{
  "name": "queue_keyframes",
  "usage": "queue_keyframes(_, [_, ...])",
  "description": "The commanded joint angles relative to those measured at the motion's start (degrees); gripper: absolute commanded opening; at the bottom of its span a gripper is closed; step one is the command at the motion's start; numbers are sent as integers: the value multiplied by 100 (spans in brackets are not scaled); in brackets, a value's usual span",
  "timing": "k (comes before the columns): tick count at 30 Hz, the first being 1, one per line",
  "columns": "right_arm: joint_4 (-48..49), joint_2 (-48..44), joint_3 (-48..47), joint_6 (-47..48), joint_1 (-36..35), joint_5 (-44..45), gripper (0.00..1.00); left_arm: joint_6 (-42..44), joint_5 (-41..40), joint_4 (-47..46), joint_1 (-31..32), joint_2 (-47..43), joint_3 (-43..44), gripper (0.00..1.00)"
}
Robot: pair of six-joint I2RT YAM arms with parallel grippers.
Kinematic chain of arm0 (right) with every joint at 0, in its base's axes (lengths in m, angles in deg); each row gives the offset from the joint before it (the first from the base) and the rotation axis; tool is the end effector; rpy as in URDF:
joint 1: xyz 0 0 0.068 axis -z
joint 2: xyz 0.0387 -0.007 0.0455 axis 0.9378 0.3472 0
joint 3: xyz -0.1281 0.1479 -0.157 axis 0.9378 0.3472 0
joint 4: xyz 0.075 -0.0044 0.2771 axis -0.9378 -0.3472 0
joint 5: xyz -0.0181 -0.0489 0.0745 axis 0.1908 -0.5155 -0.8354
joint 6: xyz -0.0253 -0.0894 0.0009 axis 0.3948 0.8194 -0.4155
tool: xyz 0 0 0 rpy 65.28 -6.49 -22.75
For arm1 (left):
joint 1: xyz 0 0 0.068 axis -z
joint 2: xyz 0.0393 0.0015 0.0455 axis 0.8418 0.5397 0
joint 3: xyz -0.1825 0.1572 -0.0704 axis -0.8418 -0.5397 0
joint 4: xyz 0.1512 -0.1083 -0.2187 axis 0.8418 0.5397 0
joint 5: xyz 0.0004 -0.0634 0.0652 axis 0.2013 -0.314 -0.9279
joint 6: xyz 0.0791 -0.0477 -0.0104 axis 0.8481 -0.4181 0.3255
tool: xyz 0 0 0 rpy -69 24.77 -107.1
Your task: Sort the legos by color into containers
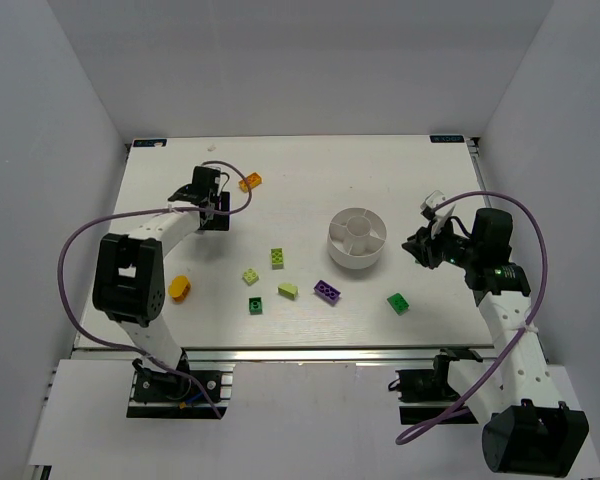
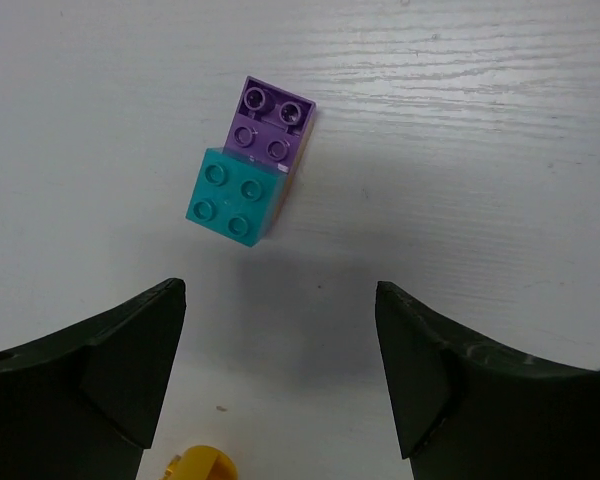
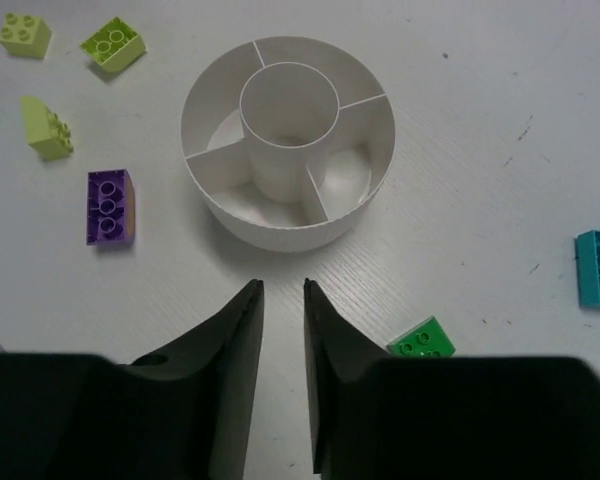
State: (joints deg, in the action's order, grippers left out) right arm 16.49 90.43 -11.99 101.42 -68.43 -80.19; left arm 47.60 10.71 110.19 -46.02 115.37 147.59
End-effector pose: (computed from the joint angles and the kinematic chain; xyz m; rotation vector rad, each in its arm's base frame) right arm 0.2648 0.0471 0.2574 -0.8366 1.7832 0.3812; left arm 0.4010 -0.0531 0.1321 0.0137 2.5003 0.2951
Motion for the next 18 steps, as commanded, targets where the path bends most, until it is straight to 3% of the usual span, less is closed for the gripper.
queue_keyframes(1, [25,-131,-217,-17,-20,-211,31,200,-64,18,-59,54,416,85])
queue_keyframes(2, [25,-122,-226,-17,-20,-211,39,227,-38,70,-59,142,564,85])
queue_keyframes(4, [25,-104,-235,-17,-29,-228,43,236,-55,89,-59,370,697,84])
queue_keyframes(9, [16,-78,-226,-35,-29,-228,43,271,-222,255,-112,811,1075,75])
queue_keyframes(18, [25,-8,-217,-35,-20,-220,44,218,-99,159,-366,829,970,82])
